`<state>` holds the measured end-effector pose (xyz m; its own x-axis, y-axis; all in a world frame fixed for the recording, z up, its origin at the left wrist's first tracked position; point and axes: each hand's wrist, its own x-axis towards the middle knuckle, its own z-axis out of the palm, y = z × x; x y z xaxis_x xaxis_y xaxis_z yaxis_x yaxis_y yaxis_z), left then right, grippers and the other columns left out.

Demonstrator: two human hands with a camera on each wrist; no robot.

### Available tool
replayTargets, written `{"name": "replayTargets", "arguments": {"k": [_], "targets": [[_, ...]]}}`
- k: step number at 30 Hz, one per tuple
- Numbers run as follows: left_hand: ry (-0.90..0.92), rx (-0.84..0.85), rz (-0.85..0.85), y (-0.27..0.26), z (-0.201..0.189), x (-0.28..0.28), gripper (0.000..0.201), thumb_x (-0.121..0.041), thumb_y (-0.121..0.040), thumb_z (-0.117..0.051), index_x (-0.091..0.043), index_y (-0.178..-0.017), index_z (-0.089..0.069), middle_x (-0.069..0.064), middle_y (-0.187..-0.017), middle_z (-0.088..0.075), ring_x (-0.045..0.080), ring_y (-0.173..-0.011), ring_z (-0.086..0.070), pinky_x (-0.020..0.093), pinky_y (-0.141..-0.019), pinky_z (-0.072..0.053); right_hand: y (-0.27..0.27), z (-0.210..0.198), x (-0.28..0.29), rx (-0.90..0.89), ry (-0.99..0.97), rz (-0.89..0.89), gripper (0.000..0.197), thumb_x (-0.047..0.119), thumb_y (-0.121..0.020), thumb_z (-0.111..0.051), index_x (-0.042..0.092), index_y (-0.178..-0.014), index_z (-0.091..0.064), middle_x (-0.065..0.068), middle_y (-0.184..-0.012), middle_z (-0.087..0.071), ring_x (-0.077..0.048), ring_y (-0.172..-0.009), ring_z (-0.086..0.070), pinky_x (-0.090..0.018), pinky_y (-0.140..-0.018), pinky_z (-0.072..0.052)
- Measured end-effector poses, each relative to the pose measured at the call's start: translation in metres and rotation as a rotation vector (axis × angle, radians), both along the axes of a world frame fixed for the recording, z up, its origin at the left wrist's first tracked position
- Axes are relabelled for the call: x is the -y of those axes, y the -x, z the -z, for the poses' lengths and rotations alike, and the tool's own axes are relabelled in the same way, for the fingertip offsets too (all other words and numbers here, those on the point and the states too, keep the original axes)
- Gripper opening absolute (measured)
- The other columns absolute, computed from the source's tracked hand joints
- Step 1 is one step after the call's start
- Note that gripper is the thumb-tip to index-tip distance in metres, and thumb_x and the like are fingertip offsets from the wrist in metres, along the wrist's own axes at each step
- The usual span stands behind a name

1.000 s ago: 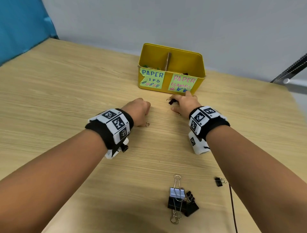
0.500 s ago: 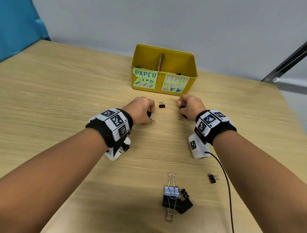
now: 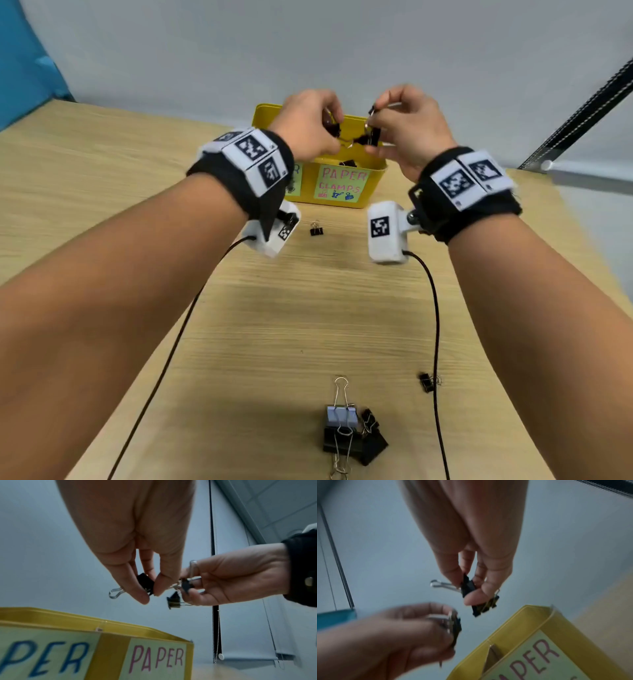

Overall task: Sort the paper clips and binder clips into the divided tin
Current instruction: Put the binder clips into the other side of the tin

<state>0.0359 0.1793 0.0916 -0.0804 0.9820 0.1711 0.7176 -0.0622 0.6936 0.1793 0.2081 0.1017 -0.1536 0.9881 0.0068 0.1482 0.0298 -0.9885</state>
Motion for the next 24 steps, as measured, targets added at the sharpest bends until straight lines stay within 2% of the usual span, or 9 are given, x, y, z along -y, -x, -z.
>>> {"name": "replayTargets", "arguments": {"k": [4, 8, 10, 12, 14, 15, 18, 21, 24], "targets": [[0.005, -0.022, -0.025, -0.006, -0.002, -0.024, 0.041, -0.005, -0.074, -0.064, -0.012, -0.114, -0.059, 0.007, -0.115, -0.066, 0.022, -0.105, -0.061, 0.02, -0.079, -0.043, 0.018, 0.009, -0.024, 0.142, -0.087, 0.087, 0.028, -0.002, -0.082, -0.051, 0.025, -0.074, -0.048, 0.004, -0.076, -0.054, -0.016, -0.07, -0.055, -0.036, -0.061, -0.055], [0.097, -0.178, 0.005, -0.002, 0.014, -0.025, 0.054, -0.017, -0.075, -0.072, -0.014, -0.125, -0.052, 0.007, -0.127, -0.059, 0.024, -0.117, -0.055, 0.032, -0.096, -0.045, 0.016, 0.022, -0.027, 0.45, -0.152, 0.006, 0.026, 0.0, -0.081, -0.052, 0.021, -0.093, -0.062, 0.003, -0.093, -0.061, -0.012, -0.09, -0.056, -0.03, -0.092, -0.049], [-0.027, -0.21, -0.054, -0.003, 0.02, -0.01, 0.045, -0.021, -0.077, -0.071, -0.016, -0.119, -0.056, 0.006, -0.123, -0.057, 0.023, -0.116, -0.052, 0.037, -0.099, -0.043, 0.009, 0.023, -0.017, 0.578, -0.211, 0.014, 0.029, 0.001, -0.082, -0.052, 0.015, -0.103, -0.066, 0.003, -0.095, -0.061, -0.01, -0.092, -0.055, -0.022, -0.09, -0.044], [-0.13, -0.185, -0.037, -0.007, 0.029, 0.005, 0.029, -0.02, -0.079, -0.068, -0.016, -0.106, -0.059, 0.004, -0.106, -0.056, 0.02, -0.102, -0.052, 0.035, -0.09, -0.044, 0.001, 0.02, -0.002, 0.652, -0.282, 0.04, 0.028, 0.004, -0.081, -0.052, 0.013, -0.103, -0.067, -0.001, -0.092, -0.064, -0.012, -0.088, -0.056, -0.019, -0.08, -0.041], [-0.018, -0.207, 0.103, -0.014, 0.045, 0.022, 0.022, -0.014, -0.081, -0.064, -0.016, -0.102, -0.059, 0.0, -0.097, -0.052, 0.019, -0.096, -0.053, 0.032, -0.083, -0.047, -0.008, 0.018, 0.017, 0.726, -0.309, 0.034, 0.024, 0.007, -0.081, -0.054, 0.013, -0.101, -0.067, -0.001, -0.087, -0.061, -0.013, -0.084, -0.053, -0.02, -0.076, -0.039], [0.106, -0.284, 0.187, -0.018, 0.055, 0.03, 0.026, -0.011, -0.082, -0.062, -0.016, -0.107, -0.059, 0.003, -0.103, -0.052, 0.022, -0.101, -0.055, 0.033, -0.084, -0.048, -0.014, 0.018, 0.028, 0.775, -0.289, 0.001, 0.022, 0.009, -0.081, -0.056, 0.013, -0.1, -0.066, 0.0, -0.086, -0.059, -0.014, -0.083, -0.053, -0.022, -0.076, -0.04], [0.423, -0.569, 0.288, -0.025, 0.084, 0.042, 0.042, -0.008, -0.087, -0.055, -0.015, -0.128, -0.052, 0.013, -0.133, -0.042, 0.031, -0.116, -0.051, 0.036, -0.093, -0.046, -0.033, 0.022, 0.064, 1.019, -0.077, -0.226, 0.019, 0.02, -0.08, -0.067, 0.014, -0.098, -0.066, -0.003, -0.09, -0.059, -0.017, -0.079, -0.052, -0.024, -0.069, -0.039], [0.416, -0.628, 0.231, -0.024, 0.098, 0.05, 0.033, 0.0, -0.088, -0.046, -0.002, -0.12, -0.056, 0.019, -0.129, -0.047, 0.036, -0.111, -0.054, 0.039, -0.093, -0.046, -0.053, 0.031, 0.103, 1.307, 0.164, -0.464, 0.025, 0.028, -0.078, -0.07, 0.014, -0.098, -0.064, 0.0, -0.085, -0.057, -0.011, -0.064, -0.047, -0.022, -0.052, -0.037], [0.418, -0.629, 0.181, -0.028, 0.095, 0.054, 0.029, 0.005, -0.088, -0.043, 0.0, -0.111, -0.061, 0.019, -0.118, -0.058, 0.035, -0.104, -0.059, 0.04, -0.092, -0.05, -0.07, 0.049, 0.136, 1.485, 0.312, -0.595, 0.034, 0.033, -0.077, -0.069, 0.014, -0.103, -0.061, 0.0, -0.094, -0.056, -0.016, -0.077, -0.052, -0.027, -0.066, -0.045]]}}
